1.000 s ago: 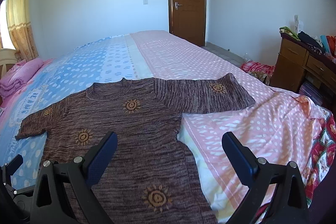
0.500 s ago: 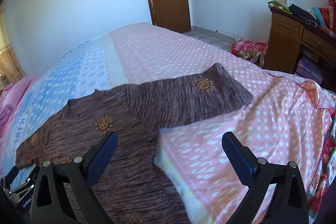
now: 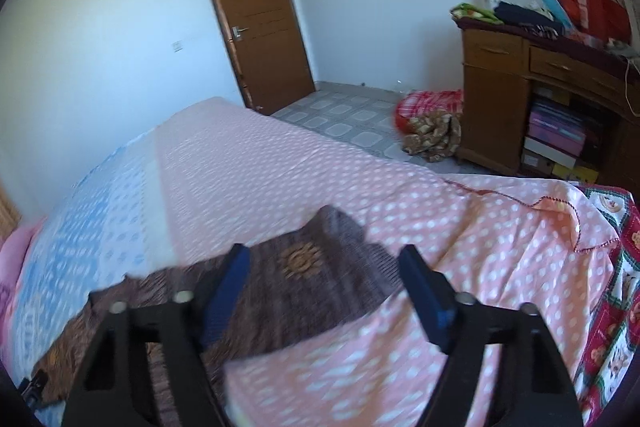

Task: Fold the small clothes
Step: 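Grasp the cuff of the sweater sleeve nearest the right gripper, then fold the held sleeve across the sweater body toward the collar with the right gripper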

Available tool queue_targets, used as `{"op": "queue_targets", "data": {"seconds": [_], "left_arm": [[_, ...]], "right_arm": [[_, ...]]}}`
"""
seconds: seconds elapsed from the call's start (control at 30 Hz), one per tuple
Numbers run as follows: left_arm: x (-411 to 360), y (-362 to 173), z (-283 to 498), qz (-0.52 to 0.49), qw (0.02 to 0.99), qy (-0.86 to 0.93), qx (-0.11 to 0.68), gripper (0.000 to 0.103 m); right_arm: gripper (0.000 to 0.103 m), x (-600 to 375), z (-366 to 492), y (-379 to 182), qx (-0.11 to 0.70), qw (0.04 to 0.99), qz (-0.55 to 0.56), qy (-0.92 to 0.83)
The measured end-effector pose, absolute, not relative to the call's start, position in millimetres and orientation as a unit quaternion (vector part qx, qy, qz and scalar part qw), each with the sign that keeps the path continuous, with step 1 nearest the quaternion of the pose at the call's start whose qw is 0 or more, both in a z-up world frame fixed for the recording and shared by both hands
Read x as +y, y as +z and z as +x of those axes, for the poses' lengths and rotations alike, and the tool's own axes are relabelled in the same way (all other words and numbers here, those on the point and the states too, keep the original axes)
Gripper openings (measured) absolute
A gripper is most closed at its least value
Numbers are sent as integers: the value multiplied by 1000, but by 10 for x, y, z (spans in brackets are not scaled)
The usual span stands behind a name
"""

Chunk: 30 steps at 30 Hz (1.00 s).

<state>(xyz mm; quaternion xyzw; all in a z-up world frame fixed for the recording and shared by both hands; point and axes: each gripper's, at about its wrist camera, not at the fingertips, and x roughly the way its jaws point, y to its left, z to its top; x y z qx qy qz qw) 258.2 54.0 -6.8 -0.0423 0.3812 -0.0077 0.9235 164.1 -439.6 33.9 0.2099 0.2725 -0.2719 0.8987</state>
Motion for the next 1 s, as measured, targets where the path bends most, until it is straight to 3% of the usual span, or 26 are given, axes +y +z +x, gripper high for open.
{"op": "queue_targets", "data": {"seconds": [0.23, 0.3, 0.37, 0.57, 1.0], "left_arm": [[670, -532, 2848, -50, 914, 31, 402, 103], [625, -670, 2900, -48, 909, 25, 414, 103], [573, -801, 2957, -38, 905, 25, 422, 103], [444, -991, 3023, -10, 901, 25, 433, 103], [282, -1000, 3007, 35, 906, 25, 421, 103]], "right_arm": [[58, -5141, 1978, -111, 319, 866, 288, -254], [44, -5227, 2098, -299, 357, 852, 287, -253], [38, -5318, 2168, -539, 391, 831, 309, -248], [38, -5393, 2227, -854, 410, 814, 312, -270], [41, -5320, 2311, -854, 429, 826, 250, -266]]}}
